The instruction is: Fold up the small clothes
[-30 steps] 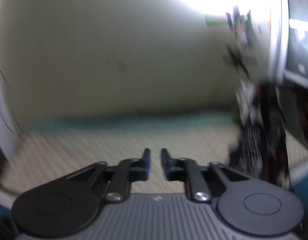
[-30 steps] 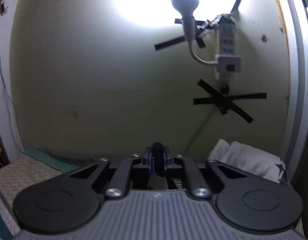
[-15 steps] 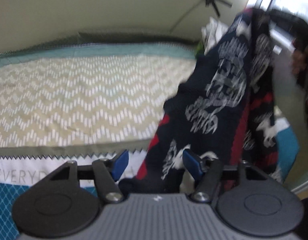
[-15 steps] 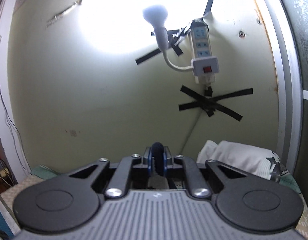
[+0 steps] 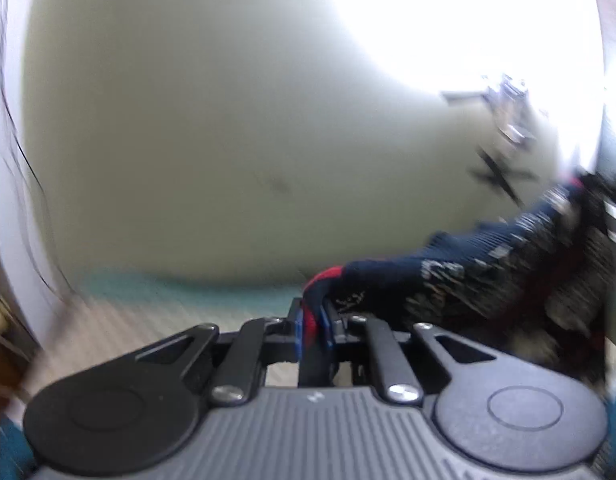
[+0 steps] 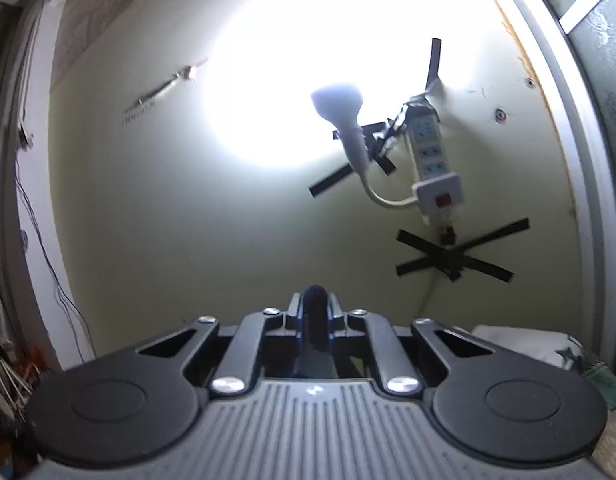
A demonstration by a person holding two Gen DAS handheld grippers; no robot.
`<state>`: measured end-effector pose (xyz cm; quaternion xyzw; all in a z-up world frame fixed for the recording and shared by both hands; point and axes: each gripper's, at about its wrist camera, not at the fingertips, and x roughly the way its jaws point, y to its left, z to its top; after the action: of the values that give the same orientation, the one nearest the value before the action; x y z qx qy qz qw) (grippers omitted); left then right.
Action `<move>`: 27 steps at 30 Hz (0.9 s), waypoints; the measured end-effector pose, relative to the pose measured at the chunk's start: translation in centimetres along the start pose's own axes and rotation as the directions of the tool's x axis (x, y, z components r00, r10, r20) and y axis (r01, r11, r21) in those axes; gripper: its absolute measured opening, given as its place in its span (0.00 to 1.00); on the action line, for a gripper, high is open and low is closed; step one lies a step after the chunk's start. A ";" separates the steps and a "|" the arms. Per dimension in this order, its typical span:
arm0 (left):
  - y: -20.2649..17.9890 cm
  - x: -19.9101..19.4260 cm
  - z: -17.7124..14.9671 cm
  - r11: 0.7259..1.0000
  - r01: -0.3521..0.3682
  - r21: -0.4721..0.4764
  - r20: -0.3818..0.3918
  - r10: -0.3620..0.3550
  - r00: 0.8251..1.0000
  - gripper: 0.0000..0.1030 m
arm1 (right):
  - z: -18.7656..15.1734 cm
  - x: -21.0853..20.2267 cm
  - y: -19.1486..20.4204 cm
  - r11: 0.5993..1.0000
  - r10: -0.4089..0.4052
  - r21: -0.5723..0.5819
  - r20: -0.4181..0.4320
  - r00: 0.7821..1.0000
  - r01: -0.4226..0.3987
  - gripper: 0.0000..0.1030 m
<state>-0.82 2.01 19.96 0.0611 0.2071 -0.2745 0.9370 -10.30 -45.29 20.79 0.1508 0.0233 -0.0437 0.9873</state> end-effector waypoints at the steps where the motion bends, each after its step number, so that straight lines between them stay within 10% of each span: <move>1: 0.2 1.1 1.9 0.999 -0.035 0.023 0.024 0.034 0.999 0.08 | 0.5 1.0 0.3 1.000 0.000 -0.005 0.011 1.000 0.000 0.03; 6: -0.8 11.2 9.1 0.959 -0.277 0.057 0.142 0.266 0.953 0.13 | 1.7 9.2 2.4 0.995 -0.078 -0.054 0.022 0.997 0.079 0.03; 10: -1.7 20.5 6.8 0.932 -0.348 0.104 0.007 0.349 0.937 0.22 | -1.7 16.7 2.1 0.974 -0.196 -0.132 -0.097 0.976 0.183 0.15; 12: -1.2 21.8 3.4 0.950 -0.292 0.108 -0.076 0.301 0.951 0.22 | -4.3 17.2 1.0 0.974 -0.207 -0.124 -0.175 0.962 0.187 0.54; 13: -0.7 21.4 1.4 0.961 -0.254 0.106 -0.107 0.265 0.958 0.22 | -5.6 16.4 0.5 0.978 -0.190 -0.124 -0.189 0.963 0.169 0.57; 17: 1.7 15.7 -6.9 0.990 -0.122 0.077 -0.182 0.134 0.974 0.22 | -10.7 11.1 -0.4 0.990 -0.042 -0.140 -0.376 0.926 -0.012 0.56; 21: 4.1 9.3 -13.9 0.998 -0.045 -0.040 -0.289 0.032 0.957 0.22 | -16.0 4.3 0.1 0.976 0.114 -0.090 -0.559 0.821 -0.197 0.55; 27: 6.2 3.6 -17.9 0.944 -0.005 -0.329 -0.287 -0.095 0.953 0.24 | -21.7 -1.3 2.3 0.971 0.153 -0.035 -0.671 0.725 -0.238 0.58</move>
<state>-1.04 9.55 2.19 -0.0585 0.3903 -0.2458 0.8853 -12.13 -36.46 0.87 0.0989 0.3589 0.1187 0.9205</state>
